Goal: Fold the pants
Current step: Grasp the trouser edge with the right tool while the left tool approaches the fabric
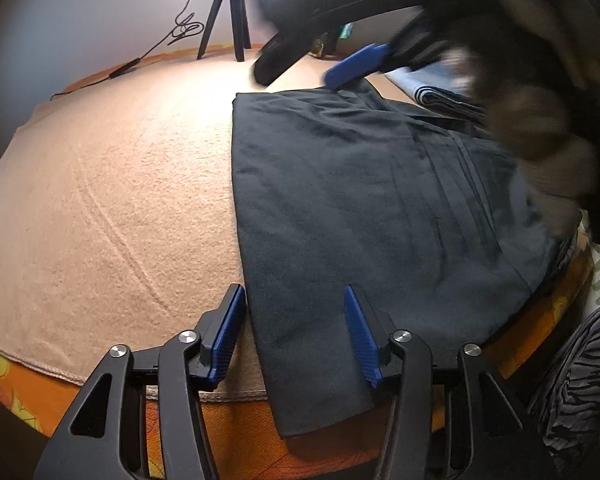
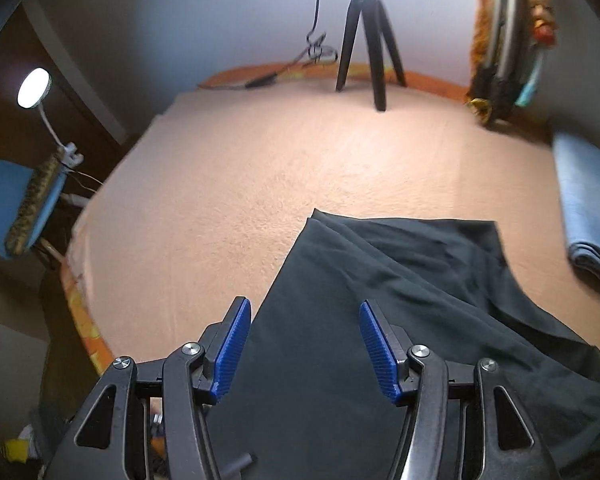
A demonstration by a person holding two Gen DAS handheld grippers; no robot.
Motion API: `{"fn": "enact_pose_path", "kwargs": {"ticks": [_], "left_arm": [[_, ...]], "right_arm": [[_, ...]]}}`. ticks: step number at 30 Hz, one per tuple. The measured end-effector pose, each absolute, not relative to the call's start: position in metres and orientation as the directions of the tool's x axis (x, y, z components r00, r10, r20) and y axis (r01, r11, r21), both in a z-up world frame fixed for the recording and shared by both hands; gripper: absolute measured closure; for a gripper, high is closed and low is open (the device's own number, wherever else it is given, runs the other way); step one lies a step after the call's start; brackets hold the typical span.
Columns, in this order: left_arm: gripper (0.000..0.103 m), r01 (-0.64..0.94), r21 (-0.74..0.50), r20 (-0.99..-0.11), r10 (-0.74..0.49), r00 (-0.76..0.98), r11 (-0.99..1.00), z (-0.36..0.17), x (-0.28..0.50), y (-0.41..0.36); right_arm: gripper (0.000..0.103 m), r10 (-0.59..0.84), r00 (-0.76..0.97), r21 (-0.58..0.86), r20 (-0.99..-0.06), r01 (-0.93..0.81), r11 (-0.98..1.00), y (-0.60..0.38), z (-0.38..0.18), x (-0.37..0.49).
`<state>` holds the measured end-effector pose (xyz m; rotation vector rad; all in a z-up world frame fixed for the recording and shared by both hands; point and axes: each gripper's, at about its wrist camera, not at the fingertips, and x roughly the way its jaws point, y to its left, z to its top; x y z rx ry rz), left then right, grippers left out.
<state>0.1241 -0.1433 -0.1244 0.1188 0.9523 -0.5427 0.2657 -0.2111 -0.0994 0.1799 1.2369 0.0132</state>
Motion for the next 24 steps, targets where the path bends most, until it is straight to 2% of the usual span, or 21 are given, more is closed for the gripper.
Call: {"fn": "enact_pose_path", "kwargs": {"ticks": [18,24], "left_arm": [[0.067,0.526,-0.137,-0.791,-0.412,0.452,0.839,-0.124,0.117,-0.148],[0.079,0.528,-0.167,-0.783,-0.438,0.442,0.832,-0.121,0.115,-0.148]], "right_arm": [[0.044,-0.026,0.153,-0.015,-0.988,0.071,0.997,-0.192,-0.148,0.31],[0.043,-0.064,0.144,-0.058,-0.987,0.045,0.997,-0.189,-0.155,0.313]]}}
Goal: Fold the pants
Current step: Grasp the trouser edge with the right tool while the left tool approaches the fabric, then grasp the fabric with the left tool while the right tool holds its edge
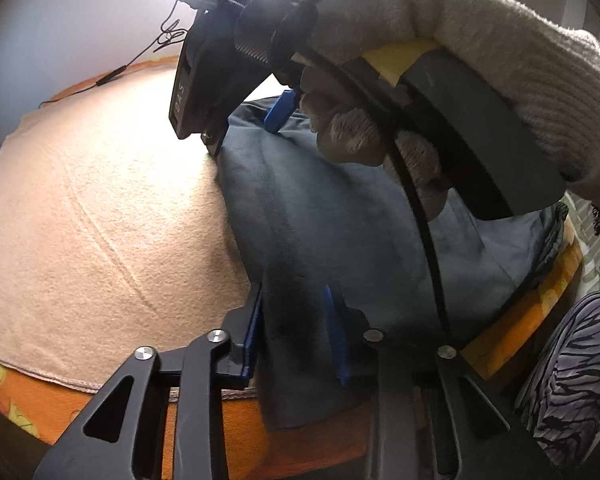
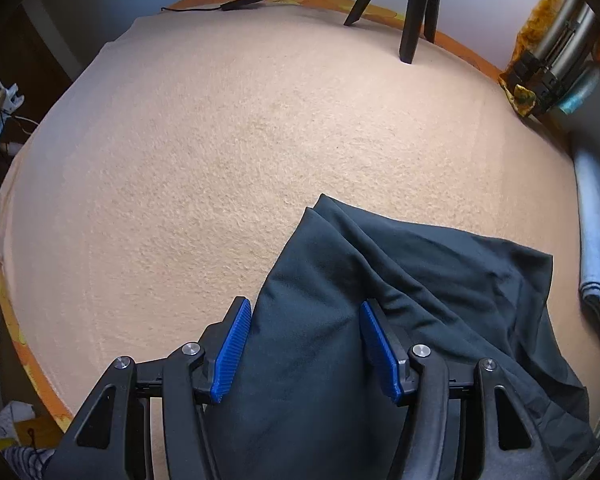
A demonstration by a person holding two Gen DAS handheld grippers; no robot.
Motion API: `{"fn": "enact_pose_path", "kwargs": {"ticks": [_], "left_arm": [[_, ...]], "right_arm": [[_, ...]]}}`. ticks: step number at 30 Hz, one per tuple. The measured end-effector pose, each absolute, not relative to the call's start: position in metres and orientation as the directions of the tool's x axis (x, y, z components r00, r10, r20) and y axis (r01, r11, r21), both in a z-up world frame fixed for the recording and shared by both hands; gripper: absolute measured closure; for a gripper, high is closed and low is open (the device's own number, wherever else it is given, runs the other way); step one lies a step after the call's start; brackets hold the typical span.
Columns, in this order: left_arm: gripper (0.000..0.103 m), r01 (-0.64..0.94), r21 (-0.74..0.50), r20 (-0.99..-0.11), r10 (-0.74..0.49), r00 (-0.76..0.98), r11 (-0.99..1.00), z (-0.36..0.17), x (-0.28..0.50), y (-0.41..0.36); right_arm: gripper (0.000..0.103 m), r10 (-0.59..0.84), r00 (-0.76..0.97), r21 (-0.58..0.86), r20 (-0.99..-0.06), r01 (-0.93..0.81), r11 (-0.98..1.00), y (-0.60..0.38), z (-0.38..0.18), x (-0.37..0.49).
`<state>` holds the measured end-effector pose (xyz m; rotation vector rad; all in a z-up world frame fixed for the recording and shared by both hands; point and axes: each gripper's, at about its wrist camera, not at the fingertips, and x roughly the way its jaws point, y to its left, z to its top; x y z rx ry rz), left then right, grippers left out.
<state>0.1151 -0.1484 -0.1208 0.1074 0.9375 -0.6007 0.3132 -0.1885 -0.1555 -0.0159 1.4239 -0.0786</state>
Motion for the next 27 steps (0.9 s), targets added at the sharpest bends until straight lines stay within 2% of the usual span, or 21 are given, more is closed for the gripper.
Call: {"fn": "enact_pose_path", "kwargs": {"ticks": [5,9,14,15,16,17,19,27], "left_arm": [[0.081,0.528,-0.194,-0.776,-0.458,0.433,0.827,-0.117,0.112,-0.141],[0.081,0.522,-0.212,-0.773,-0.468,0.428,0.826,-0.115,0.107,-0.134],[0.081,0.511,-0.22,-0.775,-0.467,0.426,0.831,-0.118,0.105,-0.122],[0.08,0.502,-0.223,-0.772,-0.466,0.432,0.836,-0.118,0.106,-0.12],[0.078,0.494,-0.228,-0.772,-0.465,0.433,0.839,-0.118,0.108,-0.119],[0.076,0.489,-0.231,-0.772,-0.464,0.434,0.841,-0.118,0.11,-0.118],[0.058,0.468,-0.246,-0.769,-0.465,0.439,0.849,-0.119,0.113,-0.114],[0.058,0.472,-0.268,-0.769,-0.481,0.42,0.84,-0.125,0.117,-0.121]], "right_arm": [[0.043,-0.07,0.144,-0.065,-0.987,0.04,0.997,-0.188,-0.156,0.312],[0.049,-0.073,0.154,-0.068,-0.985,0.039,0.997,-0.186,-0.155,0.311],[0.07,-0.056,0.178,-0.046,-0.982,0.057,0.997,-0.196,-0.15,0.305],[0.079,-0.036,0.186,-0.024,-0.982,0.066,0.998,-0.199,-0.147,0.303],[0.086,-0.023,0.19,-0.009,-0.982,0.074,0.997,-0.201,-0.146,0.303],[0.088,0.0,0.197,0.017,-0.98,0.086,0.996,-0.205,-0.144,0.301],[0.096,0.03,0.213,0.053,-0.977,0.101,0.993,-0.213,-0.139,0.296],[0.102,0.1,0.299,0.149,-0.949,0.144,0.978,-0.231,-0.111,0.285]]}}
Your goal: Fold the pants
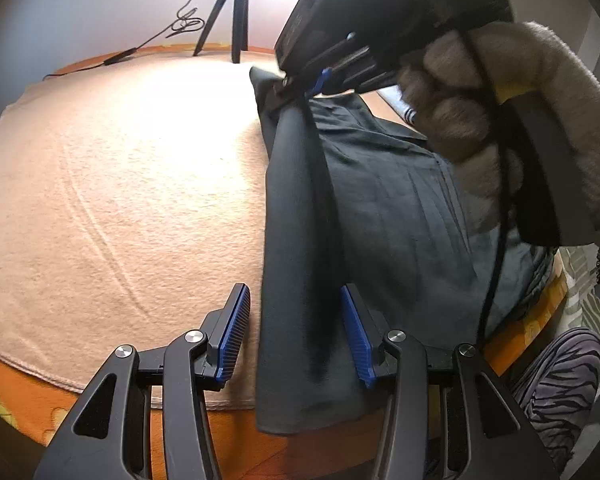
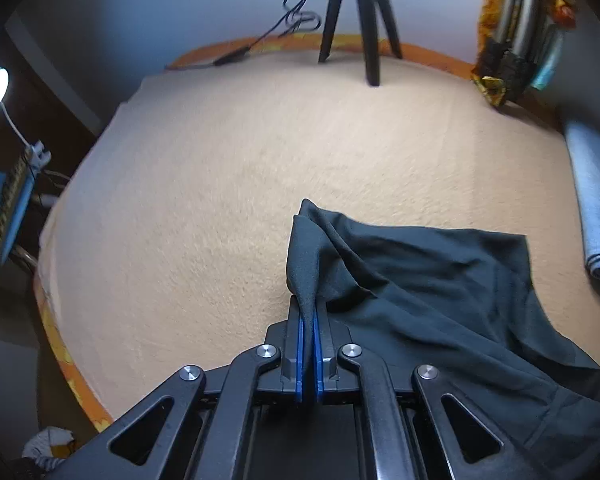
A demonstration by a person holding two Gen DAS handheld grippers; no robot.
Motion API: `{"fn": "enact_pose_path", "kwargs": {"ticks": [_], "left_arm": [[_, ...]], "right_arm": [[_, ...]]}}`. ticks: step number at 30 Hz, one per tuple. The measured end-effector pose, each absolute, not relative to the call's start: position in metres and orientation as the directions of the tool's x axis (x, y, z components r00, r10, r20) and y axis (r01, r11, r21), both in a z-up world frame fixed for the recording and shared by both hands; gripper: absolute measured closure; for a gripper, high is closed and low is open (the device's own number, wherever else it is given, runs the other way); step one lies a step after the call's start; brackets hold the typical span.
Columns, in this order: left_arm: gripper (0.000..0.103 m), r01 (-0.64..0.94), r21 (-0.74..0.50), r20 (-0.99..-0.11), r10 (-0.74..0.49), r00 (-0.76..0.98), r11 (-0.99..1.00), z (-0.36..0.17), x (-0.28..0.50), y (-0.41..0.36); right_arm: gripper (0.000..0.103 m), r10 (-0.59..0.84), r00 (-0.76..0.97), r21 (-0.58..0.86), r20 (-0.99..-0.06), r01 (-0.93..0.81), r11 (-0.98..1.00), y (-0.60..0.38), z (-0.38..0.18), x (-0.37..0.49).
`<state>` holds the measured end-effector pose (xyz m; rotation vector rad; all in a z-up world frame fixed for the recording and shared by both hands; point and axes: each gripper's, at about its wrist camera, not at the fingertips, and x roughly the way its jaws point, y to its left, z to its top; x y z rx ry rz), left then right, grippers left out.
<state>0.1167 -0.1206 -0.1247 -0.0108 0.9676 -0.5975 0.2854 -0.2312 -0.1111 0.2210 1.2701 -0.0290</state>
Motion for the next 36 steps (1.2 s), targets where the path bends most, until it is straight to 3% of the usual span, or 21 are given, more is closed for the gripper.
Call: {"fn": "enact_pose_path", "kwargs": {"ticks": [2,4,9,28,36], "left_arm": [[0.058,0.478,-0.272,-0.767,-0.489,0.416,0.835,-0.126,0.117,-0.121],[0.076,0.488,-0.28,-0.76,-0.501,0.413,0.827,-0.124,0.114,-0.122],[0.091,0.527,-0.258,-0.746,-0.513,0.424,0.81,-0.115,0.11,-0.132],[0.096,0.688,-0.302,-0.634,-0.678,0.372,0.66,-0.068,0.086,-0.197],[0.098,0.745,-0.309,-0.644,-0.707,0.293,0.591,-0.07,0.082,-0.255]], "right_arm": [[0.102,0.106,0.311,0.16,-0.945,0.151,0.976,-0.236,-0.106,0.282],[0.102,0.113,0.323,0.171,-0.939,0.157,0.973,-0.242,-0.102,0.279],[0.102,0.131,0.353,0.201,-0.927,0.172,0.964,-0.252,-0.095,0.273],[0.102,0.117,0.486,0.256,-0.866,0.231,0.939,-0.314,-0.038,0.215],[0.102,0.056,0.514,0.242,-0.856,0.302,0.922,-0.367,-0.02,0.177]]}}
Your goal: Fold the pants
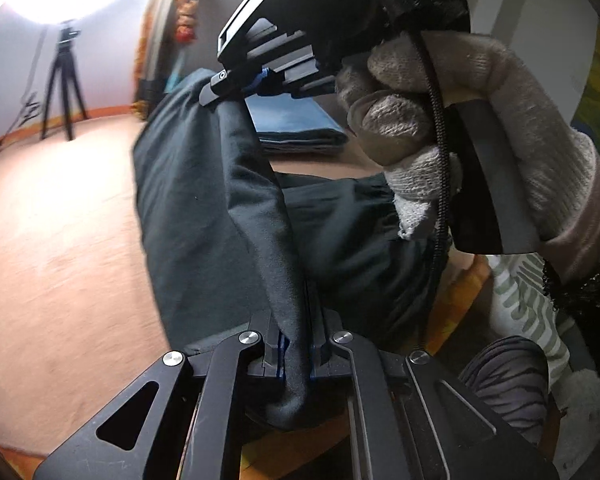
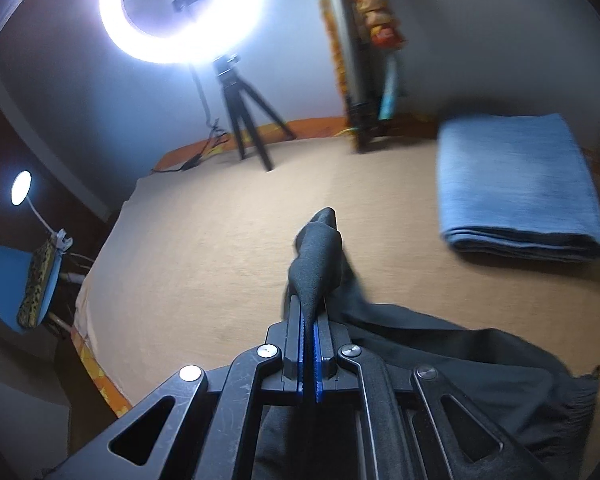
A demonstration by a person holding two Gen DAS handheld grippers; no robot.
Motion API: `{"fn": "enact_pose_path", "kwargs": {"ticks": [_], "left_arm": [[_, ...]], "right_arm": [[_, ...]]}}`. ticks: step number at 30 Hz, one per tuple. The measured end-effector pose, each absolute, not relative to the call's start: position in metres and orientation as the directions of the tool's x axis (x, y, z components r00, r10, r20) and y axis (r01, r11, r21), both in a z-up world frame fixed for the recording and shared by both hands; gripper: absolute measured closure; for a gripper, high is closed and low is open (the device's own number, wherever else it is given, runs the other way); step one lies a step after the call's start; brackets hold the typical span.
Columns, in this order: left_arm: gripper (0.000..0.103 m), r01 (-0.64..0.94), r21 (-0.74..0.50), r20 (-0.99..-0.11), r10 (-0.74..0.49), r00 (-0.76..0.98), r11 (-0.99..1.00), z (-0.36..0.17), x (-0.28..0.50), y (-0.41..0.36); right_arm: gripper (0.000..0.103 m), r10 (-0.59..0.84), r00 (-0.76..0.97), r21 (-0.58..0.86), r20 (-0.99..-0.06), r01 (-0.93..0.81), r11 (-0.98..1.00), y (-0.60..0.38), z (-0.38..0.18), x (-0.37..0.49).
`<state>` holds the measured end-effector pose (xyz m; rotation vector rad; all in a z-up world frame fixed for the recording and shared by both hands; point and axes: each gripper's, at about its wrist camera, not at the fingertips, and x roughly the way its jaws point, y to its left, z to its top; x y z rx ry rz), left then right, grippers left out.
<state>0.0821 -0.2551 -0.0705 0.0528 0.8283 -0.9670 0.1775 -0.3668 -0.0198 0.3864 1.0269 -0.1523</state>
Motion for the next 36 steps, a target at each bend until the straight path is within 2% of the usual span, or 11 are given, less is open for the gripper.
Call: {"fn": "enact_pose_path", "kwargs": {"ticks": [8,18,28,36], "left_arm": [[0.098,0.804,-0.31,-0.633,-0.741,0.224,0.508,-0.058,0.067,-0.307],[0.098,0.817,-0.389,-0.615,-0.78,0.115,0.427,-0.062,0.052,-0.374],[0.098,0.795,-0.453,-0.609,-0.791,0.055,0.404,-0.077,0.055,-0.429],[0.098,0.808,-0.427,-0.634,-0.771,0.053,0.406,-0.095,0.053,-0.446]], "right_arm": [[0.102,0.0,0.523,0.245,-0.852,0.399,0.884,-0.432,-0.009,0.138],[0.102,-0.063,0.478,0.196,-0.876,0.474,0.859,-0.494,-0.009,0.094],[0.102,-0.109,0.412,0.131,-0.905,0.512,0.849,-0.546,-0.031,0.072],[0.102,-0.09,0.382,0.129,-0.92,0.512,0.849,-0.567,-0.058,0.067]]}}
